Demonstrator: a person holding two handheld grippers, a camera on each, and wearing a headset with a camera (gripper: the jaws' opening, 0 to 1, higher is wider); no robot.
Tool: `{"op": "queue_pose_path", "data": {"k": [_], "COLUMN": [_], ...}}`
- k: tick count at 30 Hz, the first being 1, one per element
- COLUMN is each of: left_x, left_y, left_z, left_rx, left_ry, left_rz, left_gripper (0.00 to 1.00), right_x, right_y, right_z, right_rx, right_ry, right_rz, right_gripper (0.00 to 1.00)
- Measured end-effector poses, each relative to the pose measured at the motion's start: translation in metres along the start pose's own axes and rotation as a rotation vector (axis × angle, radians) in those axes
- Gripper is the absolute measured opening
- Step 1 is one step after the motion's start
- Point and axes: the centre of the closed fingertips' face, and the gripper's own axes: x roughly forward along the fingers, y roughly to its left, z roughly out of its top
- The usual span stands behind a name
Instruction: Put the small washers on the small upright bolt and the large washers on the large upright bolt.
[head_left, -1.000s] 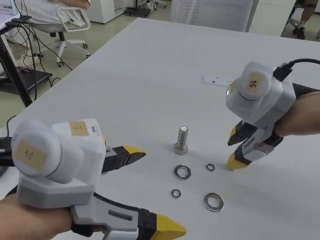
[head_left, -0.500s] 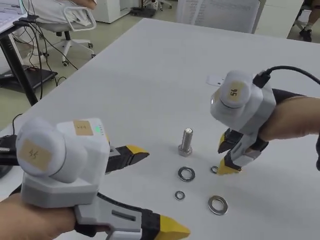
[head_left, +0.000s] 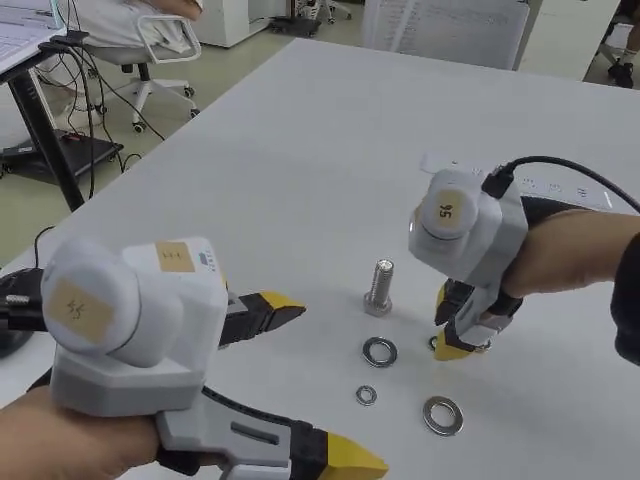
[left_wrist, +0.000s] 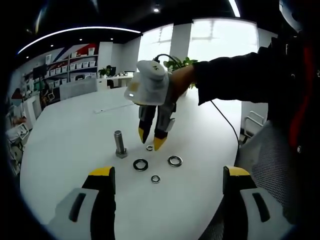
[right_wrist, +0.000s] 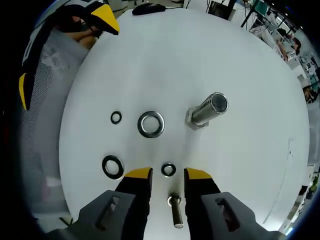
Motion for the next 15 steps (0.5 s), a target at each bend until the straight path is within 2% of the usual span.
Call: {"op": "queue_pose_path", "data": {"k": [12,15], "left_x": [-0.0005,-0.0008], "left_y": [0.0012,0.0014], "left_z": [0.001,0.001], "left_rx": [-0.001,-0.001], "left_ry": [-0.004,-0.005], "left_rz": [0.002,0.002], "left_gripper": [0.89,0.89], "right_x": [0.0045,0.005], "right_y": [-0.0017,-0.0017], "right_z": [-0.0041,-0.002], "right_rx": [-0.008,-0.006], "right_ry": [0.029,0.02], "right_rz": [0.001,-0.002], "right_gripper": [0.2,0.2]}}
